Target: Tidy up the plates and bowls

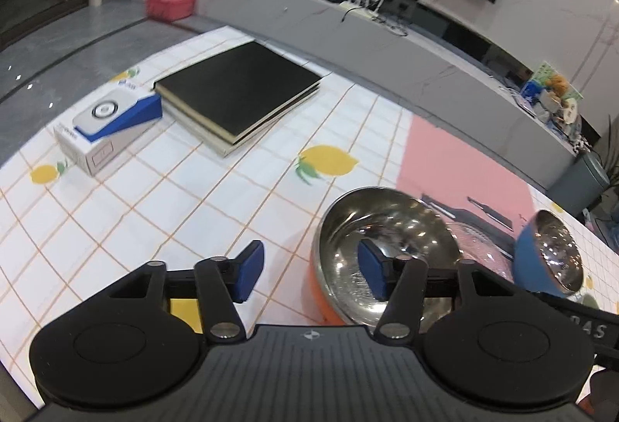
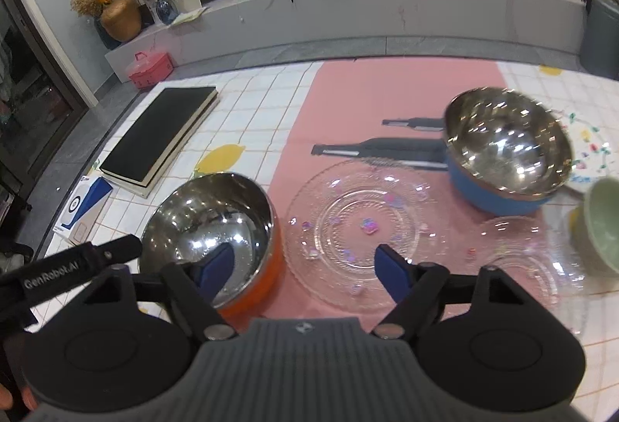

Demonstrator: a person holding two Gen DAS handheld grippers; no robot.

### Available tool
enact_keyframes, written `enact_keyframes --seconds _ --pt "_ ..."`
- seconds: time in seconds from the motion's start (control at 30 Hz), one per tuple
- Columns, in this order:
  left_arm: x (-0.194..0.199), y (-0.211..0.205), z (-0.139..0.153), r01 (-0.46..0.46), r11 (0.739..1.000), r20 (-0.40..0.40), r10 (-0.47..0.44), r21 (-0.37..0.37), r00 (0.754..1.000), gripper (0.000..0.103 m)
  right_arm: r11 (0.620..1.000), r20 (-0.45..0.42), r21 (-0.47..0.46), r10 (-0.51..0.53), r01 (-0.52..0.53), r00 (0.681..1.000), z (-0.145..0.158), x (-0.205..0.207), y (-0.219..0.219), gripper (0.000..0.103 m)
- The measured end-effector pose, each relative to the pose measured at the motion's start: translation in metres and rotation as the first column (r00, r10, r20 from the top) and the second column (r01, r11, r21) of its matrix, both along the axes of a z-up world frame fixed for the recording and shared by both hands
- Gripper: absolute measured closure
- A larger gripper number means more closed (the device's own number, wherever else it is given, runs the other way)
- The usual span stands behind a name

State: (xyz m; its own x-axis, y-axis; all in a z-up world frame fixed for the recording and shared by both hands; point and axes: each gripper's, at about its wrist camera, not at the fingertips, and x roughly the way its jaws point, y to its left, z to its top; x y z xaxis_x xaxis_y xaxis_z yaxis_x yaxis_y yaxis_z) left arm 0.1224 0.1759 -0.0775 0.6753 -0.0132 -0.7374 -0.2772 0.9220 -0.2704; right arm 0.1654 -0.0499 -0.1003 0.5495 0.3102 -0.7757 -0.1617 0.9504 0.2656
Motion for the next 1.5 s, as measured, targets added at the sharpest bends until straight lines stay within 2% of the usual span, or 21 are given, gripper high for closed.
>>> enact_keyframes --seconds 0.2,0.27,0.37,0.43,0.5,0.53,0.77,1.03,1.3,1.5 --pt "0.006 0.001 -0.009 -0.001 1.0 -0.028 0.001 -0.008 1.0 0.065 1.0 -0.046 0.001 -0.016 0.016 0.999 -0.019 0.013 0.012 0.054" --pt "0.009 0.0 -0.011 0.008 1.0 -0.04 -0.008 -0.015 0.999 0.076 1.0 -0.054 0.02 -0.021 0.022 0.998 -0.022 0.014 0.012 0.059" --pt "0.011 -0.004 -0.014 0.017 1.0 -0.047 -0.018 -0.015 0.999 0.084 0.998 -0.06 0.053 -0.017 0.021 0.998 -0.022 0.014 0.011 0.071" --pt "0.011 -0.006 -0.013 0.029 0.999 -0.042 -0.03 -0.013 0.999 0.093 0.998 -0.06 0.068 -0.01 0.014 0.998 -0.021 0.014 0.012 0.081" --pt "0.012 -0.01 -0.012 0.033 0.999 -0.048 -0.033 0.0 0.998 0.094 0.996 -0.061 0.084 0.002 0.003 0.998 -0.021 0.014 0.014 0.092" --pt "0.012 -0.012 -0.011 0.035 0.999 -0.051 -0.034 0.009 0.998 0.094 0.997 -0.062 0.08 0.0 0.005 0.998 -0.02 0.013 0.016 0.094" --pt "0.0 -0.017 -0.007 0.05 0.998 -0.063 -0.048 0.024 0.997 0.095 0.997 -0.055 0.07 -0.009 0.012 0.998 -0.005 -0.001 0.011 0.095" --pt "-0.038 -0.029 0.013 0.071 0.997 -0.068 -0.069 0.026 0.995 0.096 0.996 -0.061 0.084 0.004 0.001 0.998 0.016 -0.044 -0.01 0.094" --pt "-0.078 -0.044 0.027 0.099 0.994 -0.07 -0.095 0.043 0.993 0.095 0.992 -0.105 0.128 0.001 0.012 0.994 0.019 -0.088 -0.035 0.094" --pt "-0.097 -0.053 0.024 0.125 0.991 -0.092 -0.121 0.039 0.988 0.095 0.991 -0.108 0.133 -0.005 0.02 0.994 0.022 -0.111 -0.047 0.094"
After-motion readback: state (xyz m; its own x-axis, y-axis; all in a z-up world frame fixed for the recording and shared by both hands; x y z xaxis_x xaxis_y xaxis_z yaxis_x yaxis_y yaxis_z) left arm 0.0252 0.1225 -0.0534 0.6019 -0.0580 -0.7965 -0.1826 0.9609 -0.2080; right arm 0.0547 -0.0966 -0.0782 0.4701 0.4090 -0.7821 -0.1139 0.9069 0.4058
